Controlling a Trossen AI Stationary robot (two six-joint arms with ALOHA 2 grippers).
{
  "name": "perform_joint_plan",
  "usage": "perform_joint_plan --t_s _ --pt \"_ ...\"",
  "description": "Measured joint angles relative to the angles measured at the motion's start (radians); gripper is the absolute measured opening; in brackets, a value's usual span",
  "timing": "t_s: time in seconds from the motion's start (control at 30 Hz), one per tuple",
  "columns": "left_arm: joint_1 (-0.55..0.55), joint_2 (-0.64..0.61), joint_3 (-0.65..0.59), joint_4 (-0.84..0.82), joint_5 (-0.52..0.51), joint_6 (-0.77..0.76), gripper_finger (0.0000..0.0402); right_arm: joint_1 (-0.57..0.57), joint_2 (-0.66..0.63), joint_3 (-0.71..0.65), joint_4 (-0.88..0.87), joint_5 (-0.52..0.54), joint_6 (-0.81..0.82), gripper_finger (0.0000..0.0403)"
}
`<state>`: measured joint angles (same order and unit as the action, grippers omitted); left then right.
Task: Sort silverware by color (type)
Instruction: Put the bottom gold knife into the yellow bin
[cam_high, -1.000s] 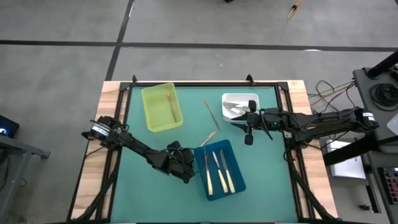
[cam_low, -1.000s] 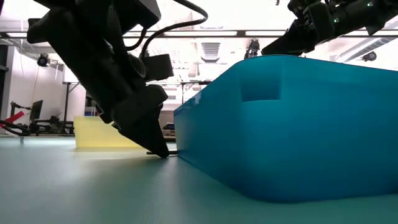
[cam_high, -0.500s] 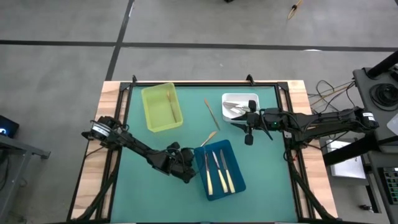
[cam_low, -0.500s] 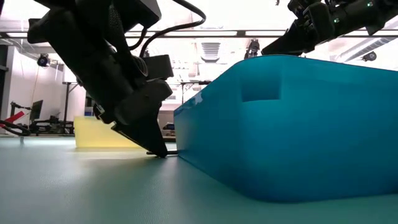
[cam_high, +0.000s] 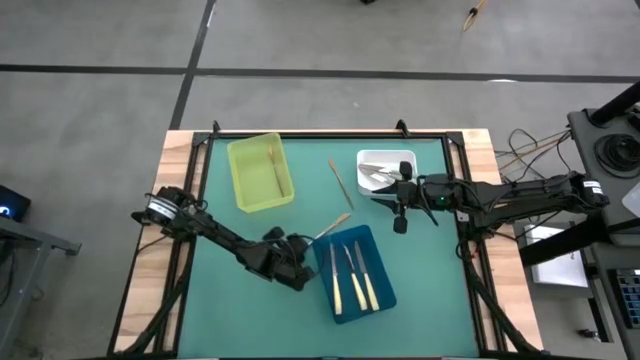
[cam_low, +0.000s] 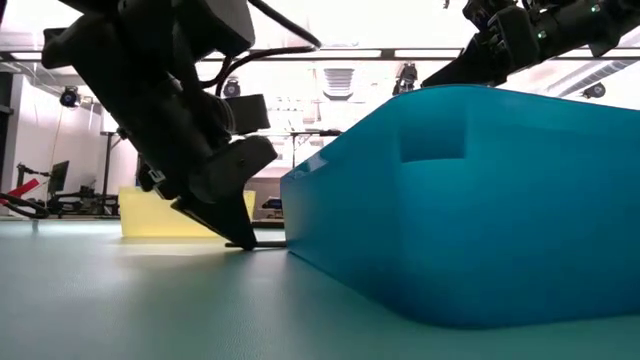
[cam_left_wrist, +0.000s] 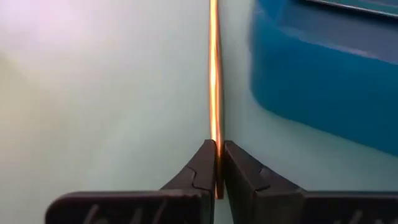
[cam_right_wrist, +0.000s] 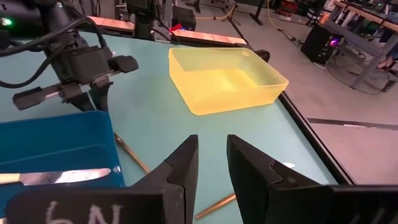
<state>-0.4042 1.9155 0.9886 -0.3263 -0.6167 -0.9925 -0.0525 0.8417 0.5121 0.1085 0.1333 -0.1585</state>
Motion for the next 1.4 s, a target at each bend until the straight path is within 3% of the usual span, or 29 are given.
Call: perform_joint_plan --t_s 0.2,0.43,0.8,0.97,1.1,1.4 --pt "0.0 -0.008 0.0 -0.076 -0.014 -0.05 0.0002 0.0 0.0 0.0 0.0 0.0 -0.002 0.0077" --pt "-0.006 -0.05 -0.003 -0.276 0.016 -0.094 0.0001 0.0 0.0 0.0 0.001 0.0 -0.002 0.0077" --pt "-0.055 -0.141 -0.006 -0.573 0.336 -0.136 0.0001 0.0 0.0 0.0 0.001 0.0 -0.008 0.0077" --pt "-0.085 -0.171 -0.008 -0.581 0.467 -0.145 0.0001 0.0 0.0 0.0 0.001 0.0 -0.009 0.0077" --pt "-0.09 -0.172 -0.007 -0.585 0.583 -0.155 0.0024 0.0 0.0 0.0 0.0 0.0 -0.008 0.0077" --pt "-0.097 -0.178 -0.004 -0.585 0.608 -0.156 0.0097 0.0 0.0 0.0 0.001 0.0 -0.006 0.0077"
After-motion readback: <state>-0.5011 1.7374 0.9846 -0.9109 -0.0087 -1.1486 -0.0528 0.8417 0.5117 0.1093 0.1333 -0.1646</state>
